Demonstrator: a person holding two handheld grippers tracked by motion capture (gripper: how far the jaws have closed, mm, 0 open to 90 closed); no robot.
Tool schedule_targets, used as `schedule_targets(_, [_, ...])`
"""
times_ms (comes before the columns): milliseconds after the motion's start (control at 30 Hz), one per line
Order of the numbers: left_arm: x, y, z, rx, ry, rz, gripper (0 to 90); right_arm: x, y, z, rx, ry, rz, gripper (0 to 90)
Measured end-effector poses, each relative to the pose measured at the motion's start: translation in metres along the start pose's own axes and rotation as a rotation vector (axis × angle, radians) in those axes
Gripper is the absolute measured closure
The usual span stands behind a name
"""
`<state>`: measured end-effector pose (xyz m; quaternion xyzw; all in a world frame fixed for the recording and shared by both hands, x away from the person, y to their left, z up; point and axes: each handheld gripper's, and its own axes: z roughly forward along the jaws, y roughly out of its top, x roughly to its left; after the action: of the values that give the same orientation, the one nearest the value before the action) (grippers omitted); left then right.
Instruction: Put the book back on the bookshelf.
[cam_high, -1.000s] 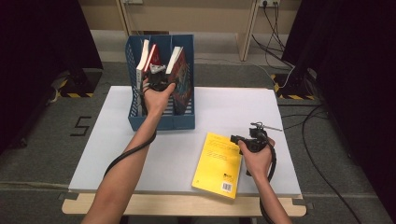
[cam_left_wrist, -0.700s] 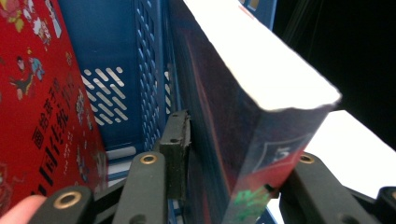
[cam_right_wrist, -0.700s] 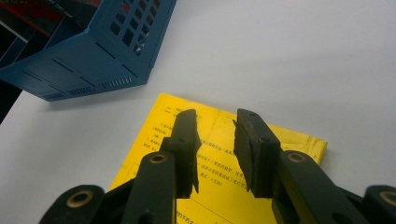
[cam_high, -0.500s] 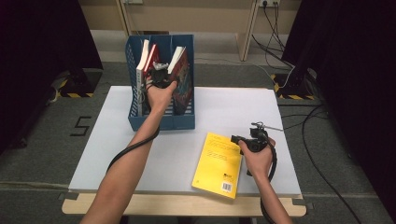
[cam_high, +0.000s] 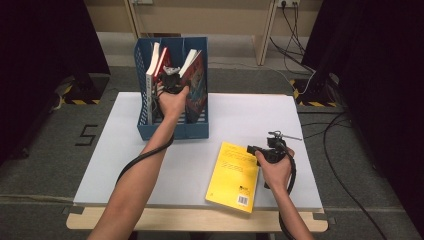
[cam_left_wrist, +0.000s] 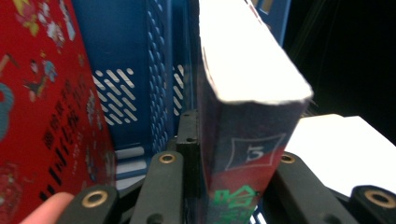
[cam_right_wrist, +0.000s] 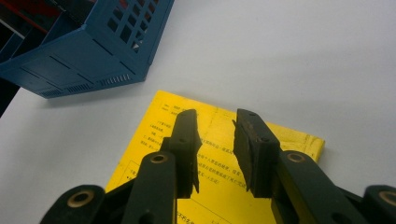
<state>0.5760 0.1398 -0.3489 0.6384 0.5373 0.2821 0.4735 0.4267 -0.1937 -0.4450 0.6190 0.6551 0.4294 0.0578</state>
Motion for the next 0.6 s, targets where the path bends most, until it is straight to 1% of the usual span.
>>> schedule_targets(33, [0.001,0.002,0.001,-0.002,-0.007,0.000,74.6,-0.001,0.000,0.001,-0.003,0.001,-0.006,70.1])
schedule_targets(167, [-0.001,0.006,0.004,-0.007,-0.007,0.018,74.7,-0.002,0.001,0.001,-0.002,0.000,-0.002,70.3])
schedule_targets(367, [-0.003,0.009,0.008,-0.048,0.000,0.041,74.7,-0.003,0.003,-0.002,-0.011,-0.002,-0.011,70.7])
schedule_targets(433, [-0.005,0.012,0.008,-0.059,0.004,0.052,74.7,-0.004,0.002,-0.002,-0.008,-0.005,-0.005,70.8])
schedule_targets(533, [-0.004,0.018,0.008,-0.078,0.014,0.048,74.6,-0.006,0.002,-0.002,-0.008,-0.004,-0.005,71.0])
schedule_targets(600, [-0.002,0.020,0.009,-0.095,0.024,0.037,74.6,-0.006,0.001,-0.002,-0.008,-0.002,0.002,71.0])
